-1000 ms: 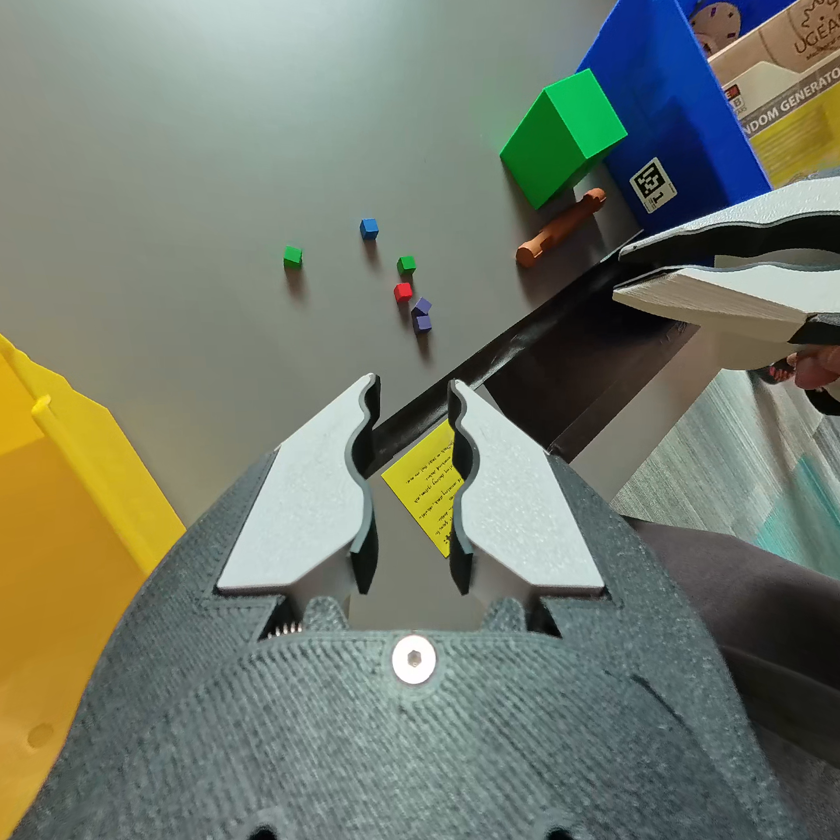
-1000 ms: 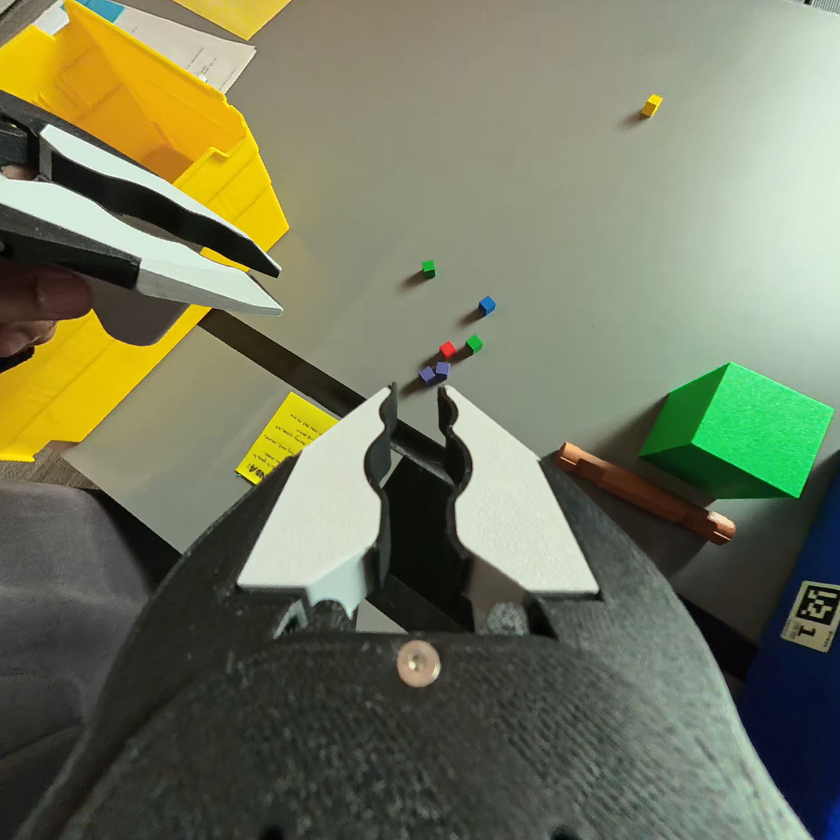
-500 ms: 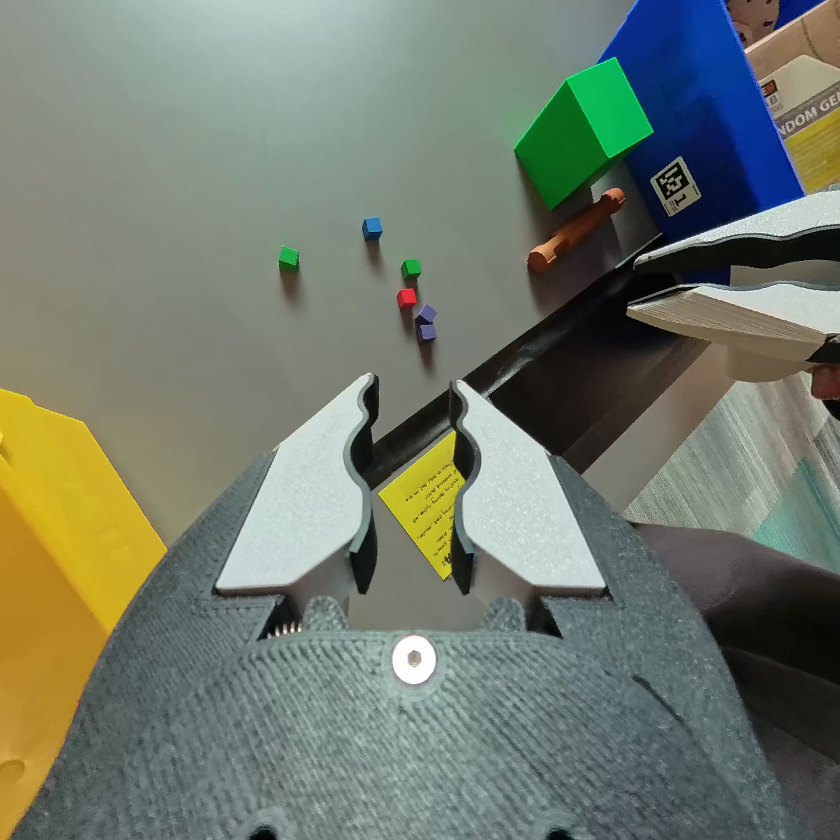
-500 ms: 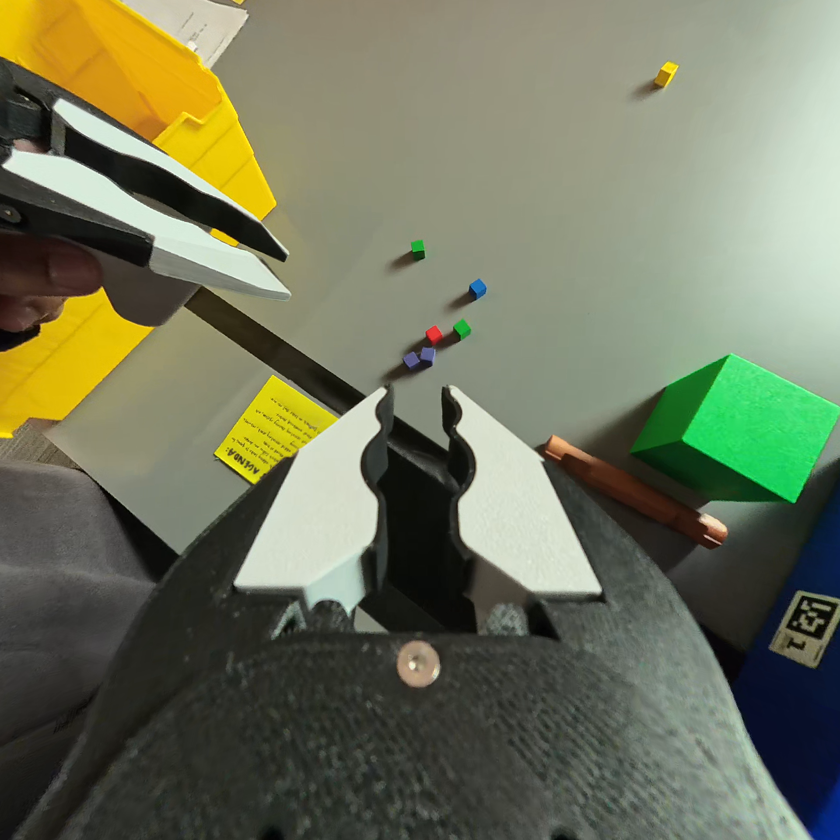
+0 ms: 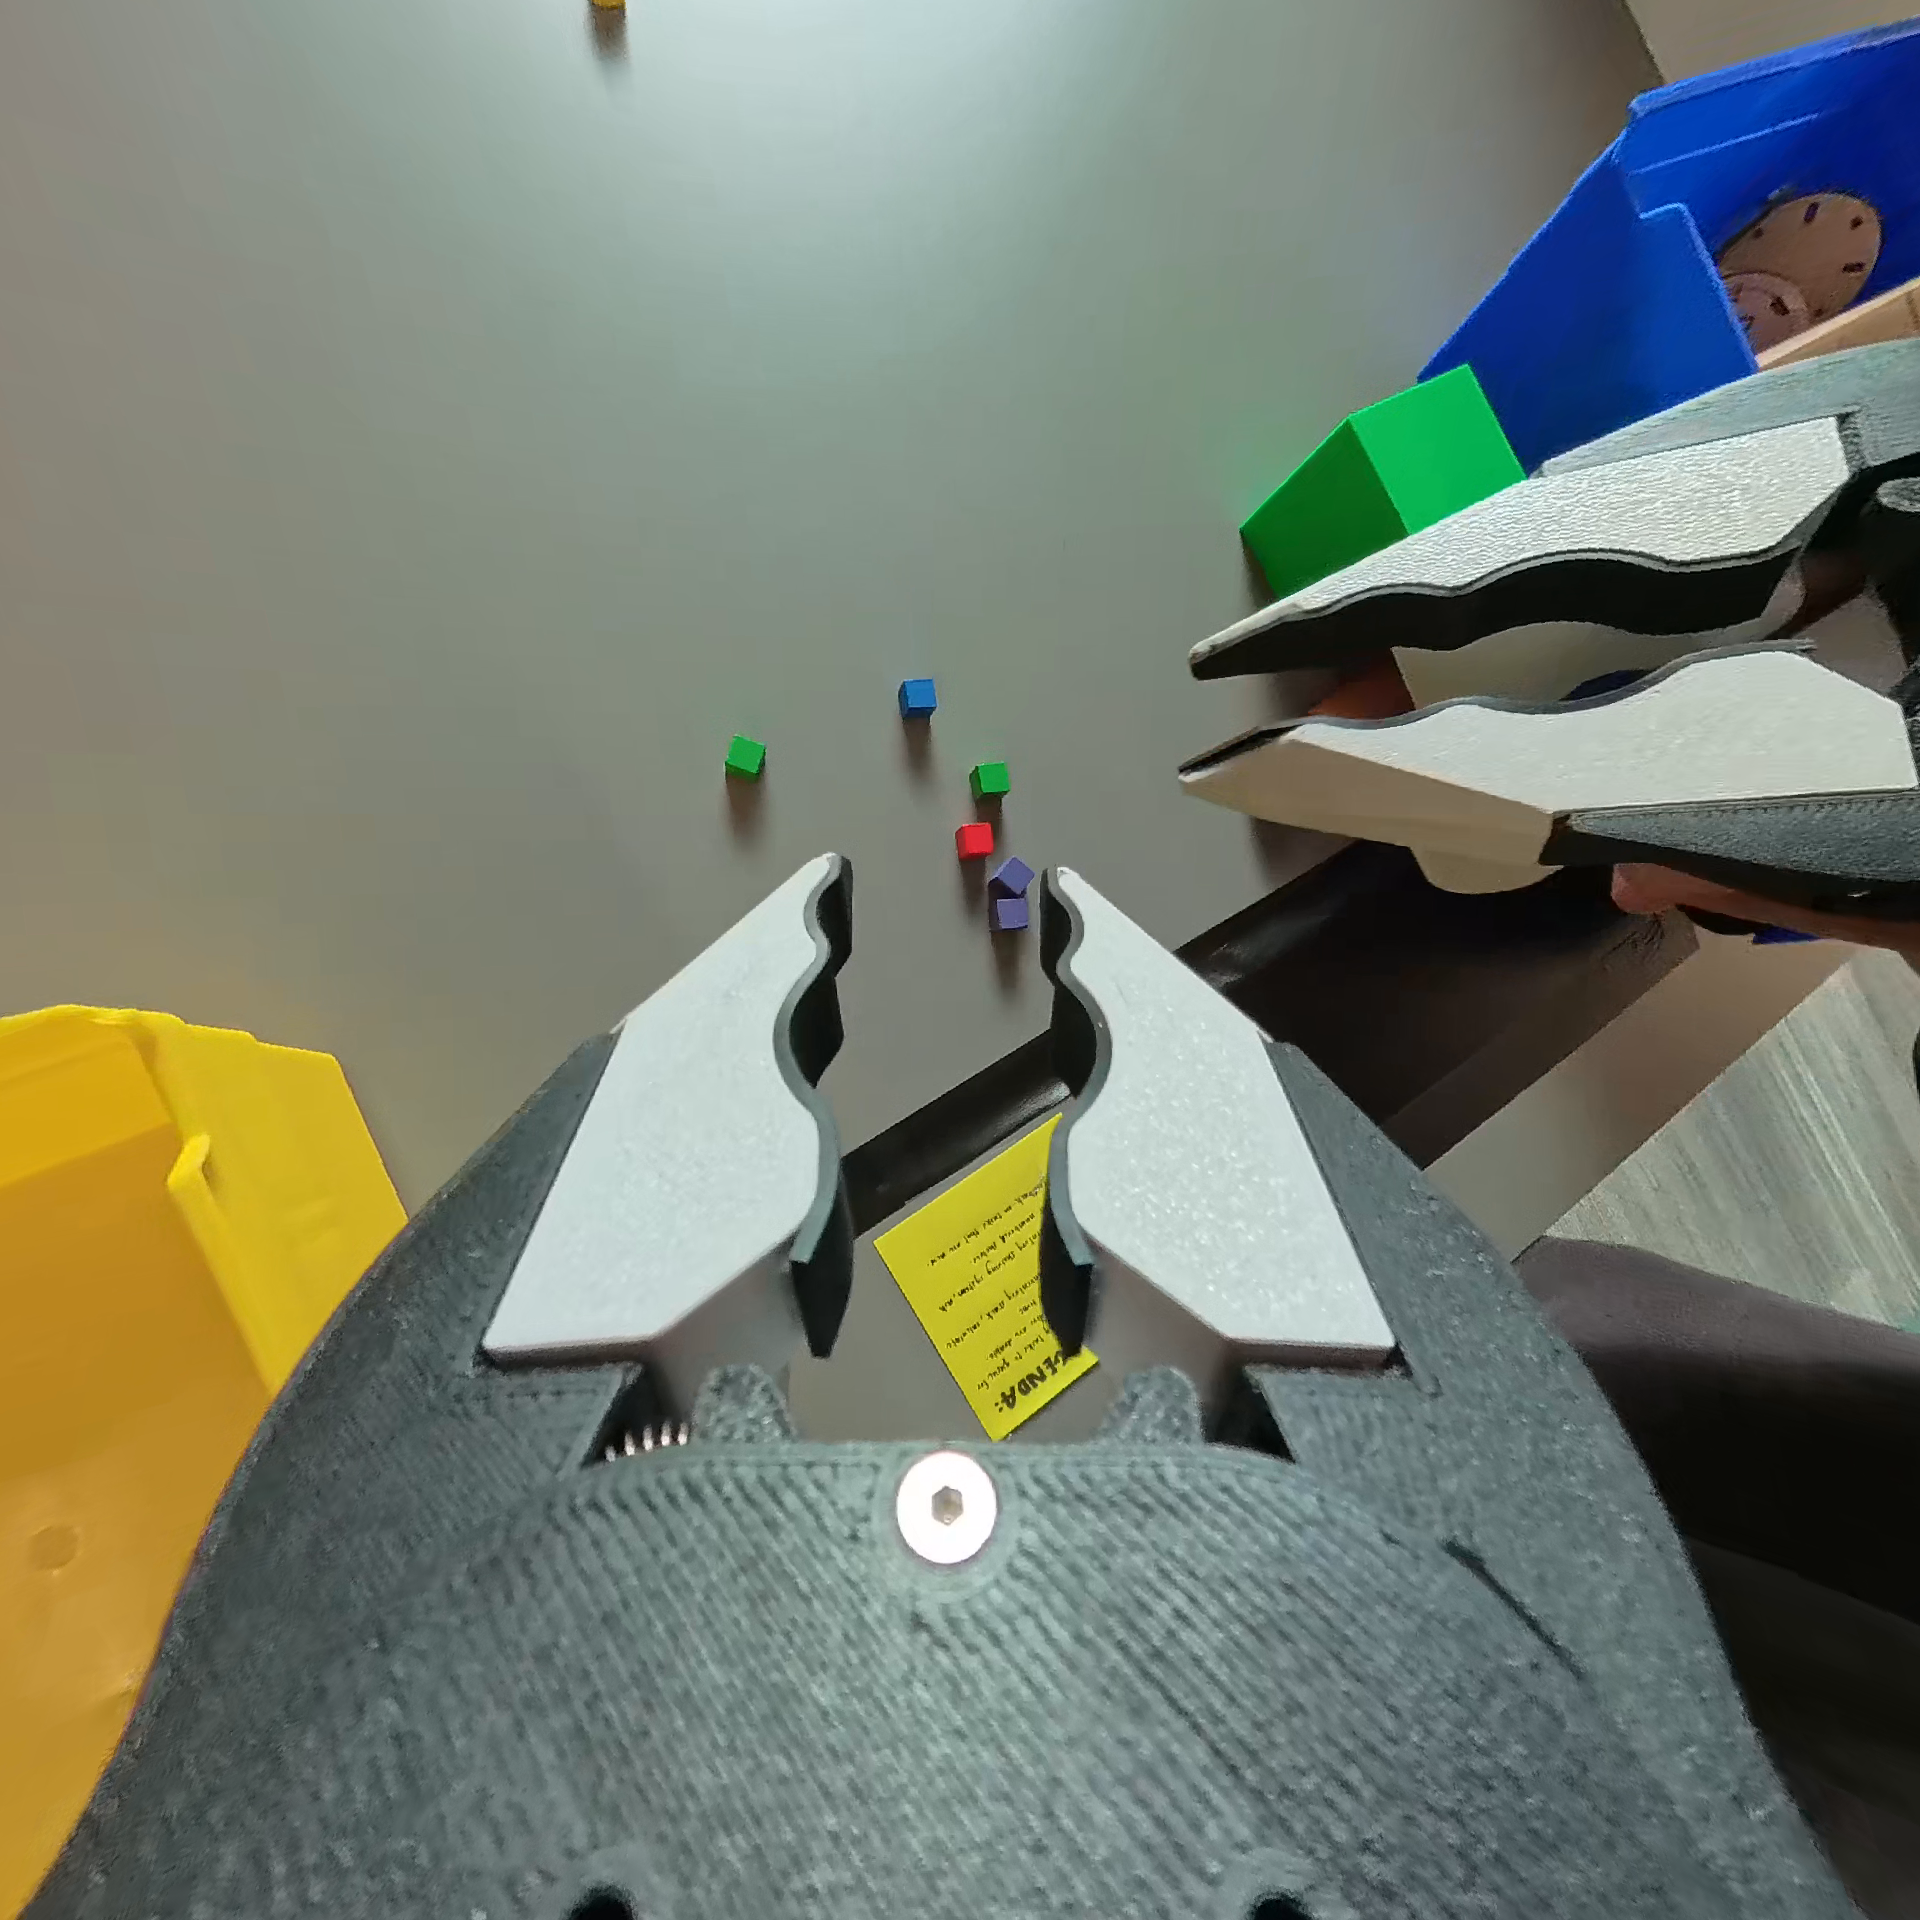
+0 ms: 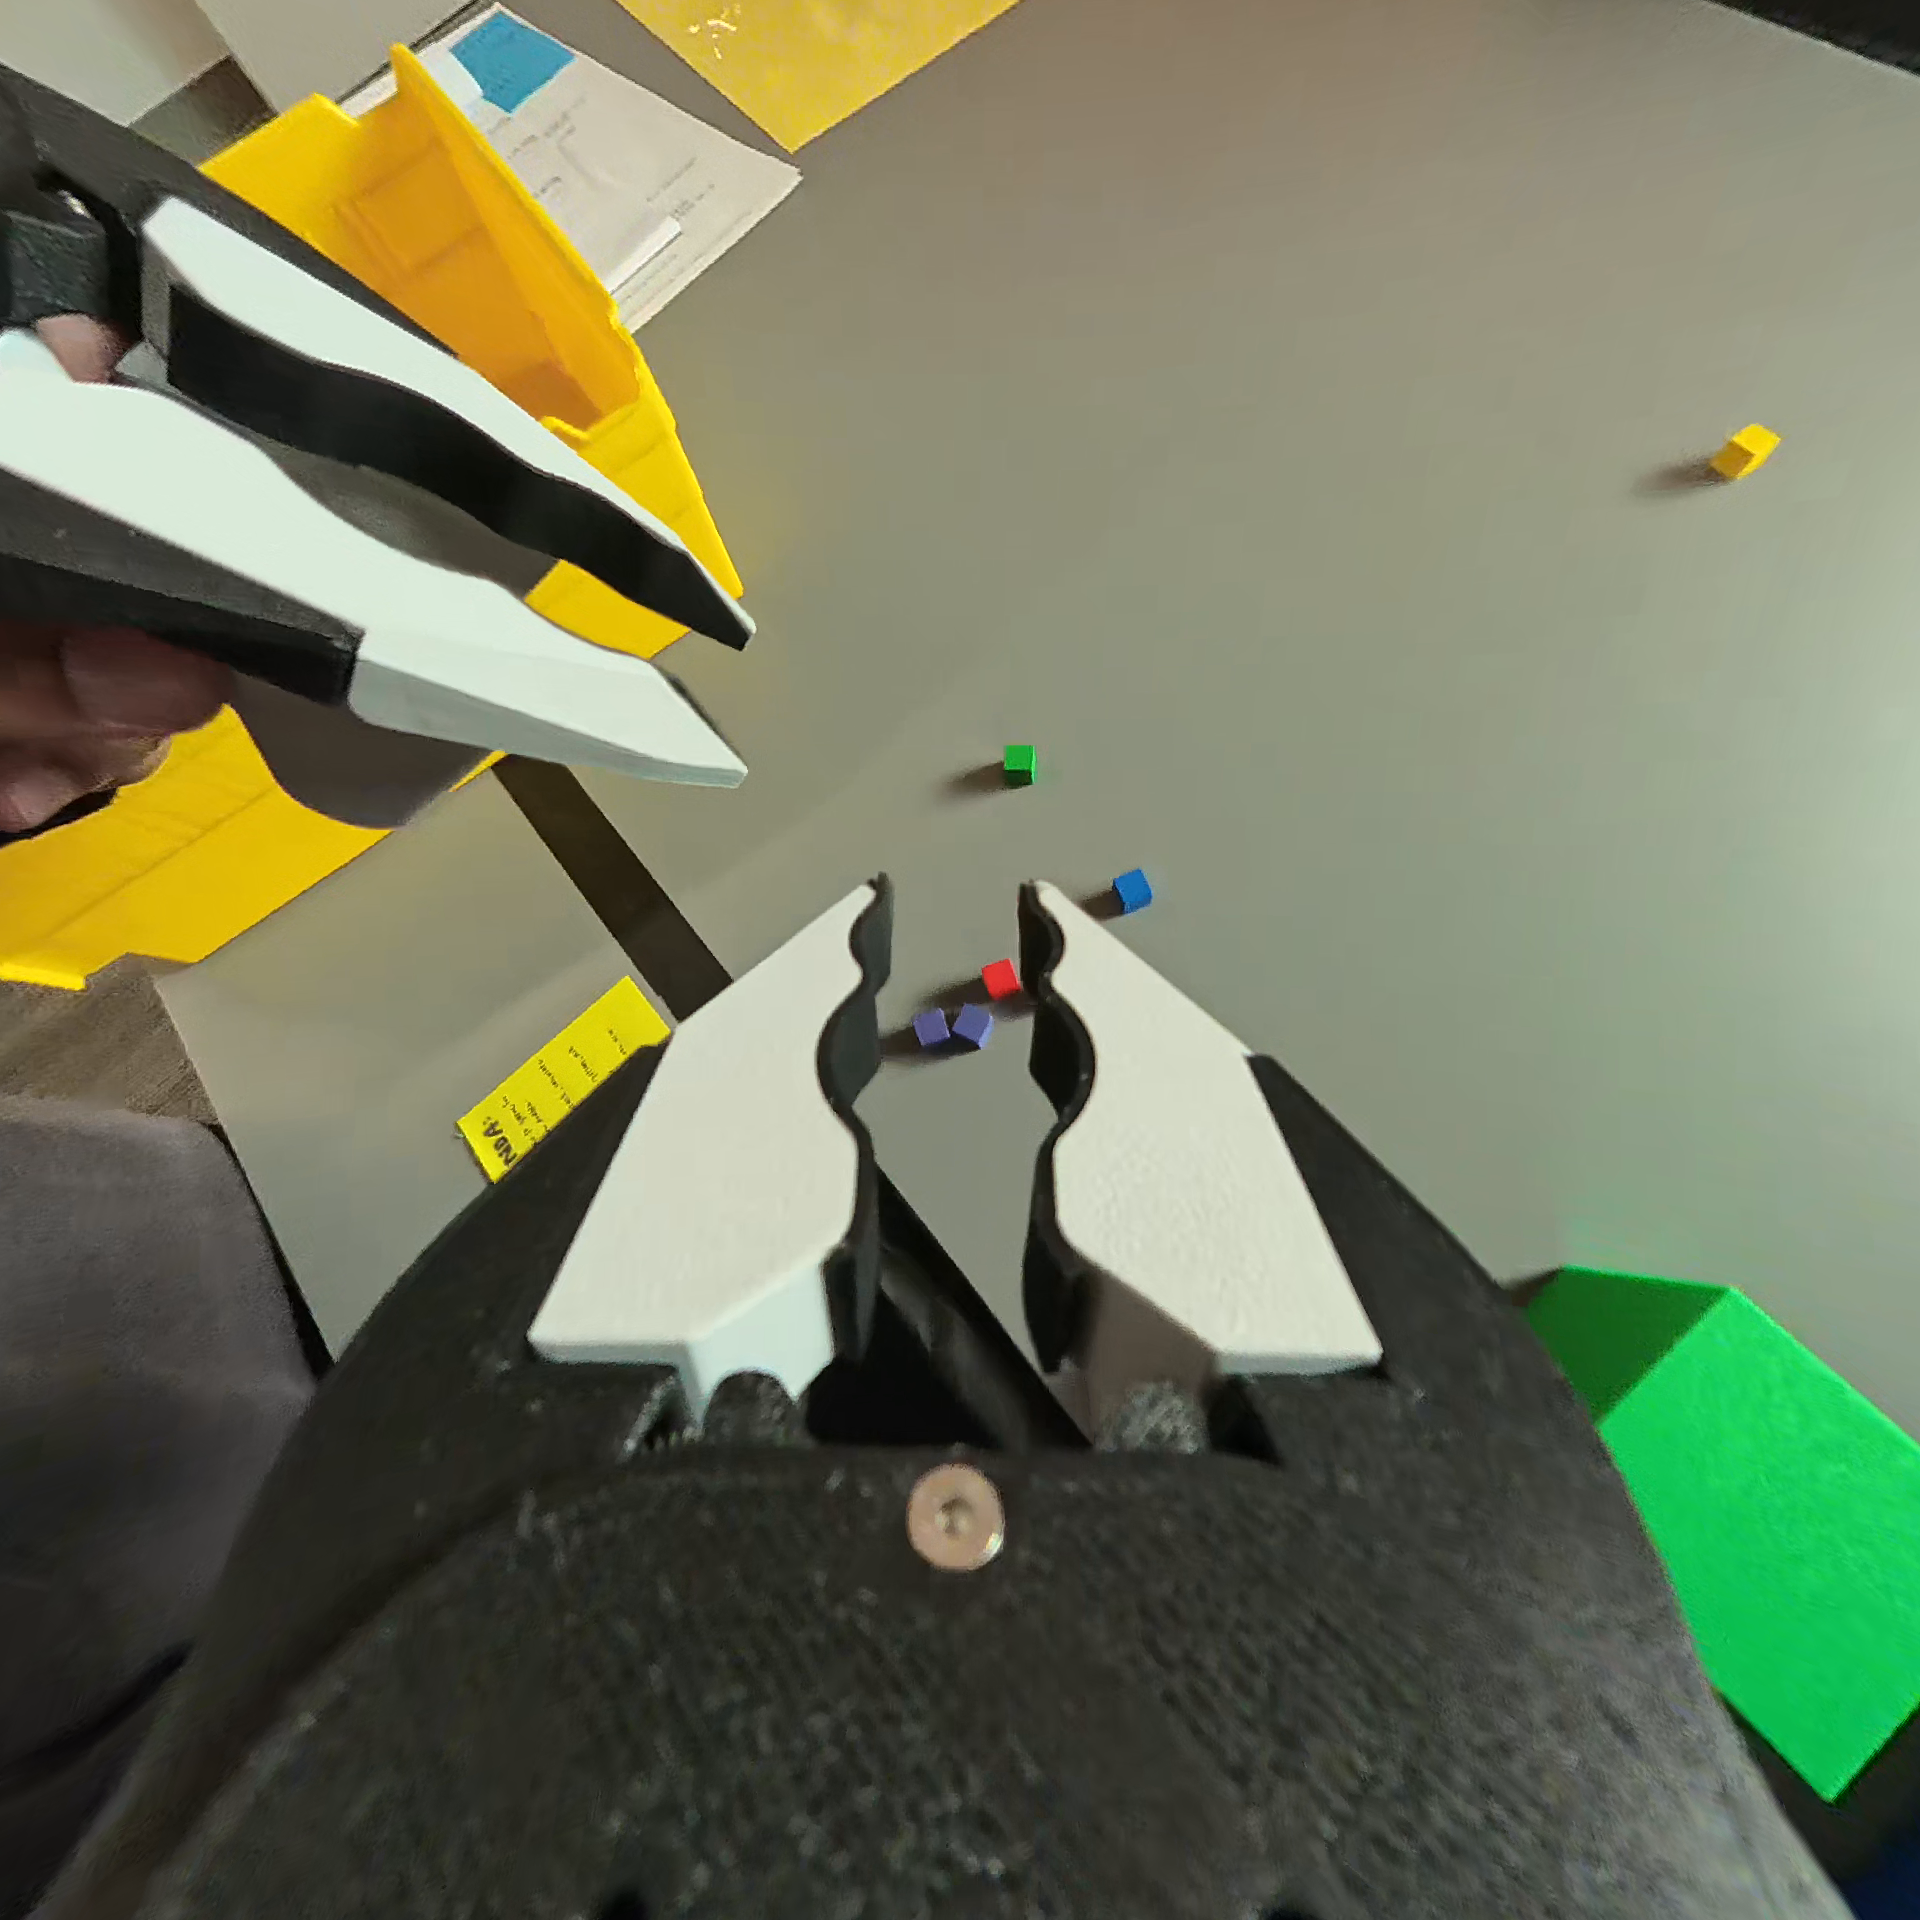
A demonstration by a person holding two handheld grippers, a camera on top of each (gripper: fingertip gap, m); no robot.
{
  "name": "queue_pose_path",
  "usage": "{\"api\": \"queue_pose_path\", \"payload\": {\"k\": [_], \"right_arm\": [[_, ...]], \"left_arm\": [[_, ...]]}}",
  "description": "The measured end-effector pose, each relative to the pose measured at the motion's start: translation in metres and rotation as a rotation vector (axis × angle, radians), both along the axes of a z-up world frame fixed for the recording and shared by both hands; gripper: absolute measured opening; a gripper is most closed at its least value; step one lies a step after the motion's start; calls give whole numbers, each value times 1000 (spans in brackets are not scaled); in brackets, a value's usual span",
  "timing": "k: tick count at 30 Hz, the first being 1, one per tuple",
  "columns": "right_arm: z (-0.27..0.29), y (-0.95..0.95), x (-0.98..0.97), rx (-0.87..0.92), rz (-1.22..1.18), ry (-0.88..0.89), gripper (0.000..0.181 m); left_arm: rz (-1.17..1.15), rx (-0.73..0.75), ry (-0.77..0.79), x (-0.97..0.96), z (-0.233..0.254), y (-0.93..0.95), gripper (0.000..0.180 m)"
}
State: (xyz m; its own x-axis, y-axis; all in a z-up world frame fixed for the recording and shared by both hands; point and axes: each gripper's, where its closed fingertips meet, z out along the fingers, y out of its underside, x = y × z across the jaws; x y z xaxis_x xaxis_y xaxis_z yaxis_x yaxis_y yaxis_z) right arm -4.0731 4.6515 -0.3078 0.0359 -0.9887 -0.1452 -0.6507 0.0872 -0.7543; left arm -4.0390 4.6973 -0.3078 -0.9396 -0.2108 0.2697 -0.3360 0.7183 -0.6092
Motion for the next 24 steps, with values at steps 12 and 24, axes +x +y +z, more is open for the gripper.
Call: {"api": "queue_pose_path", "payload": {"k": [12, 24], "right_arm": [[7, 0, -8, -49, 39, -36, 19], [28, 38, -11, -125, -109, -52, 8]], "left_arm": [[-15, 20, -75, -11, 1, 2, 22], [-161, -85, -74, -20, 26, 36, 0]]}}
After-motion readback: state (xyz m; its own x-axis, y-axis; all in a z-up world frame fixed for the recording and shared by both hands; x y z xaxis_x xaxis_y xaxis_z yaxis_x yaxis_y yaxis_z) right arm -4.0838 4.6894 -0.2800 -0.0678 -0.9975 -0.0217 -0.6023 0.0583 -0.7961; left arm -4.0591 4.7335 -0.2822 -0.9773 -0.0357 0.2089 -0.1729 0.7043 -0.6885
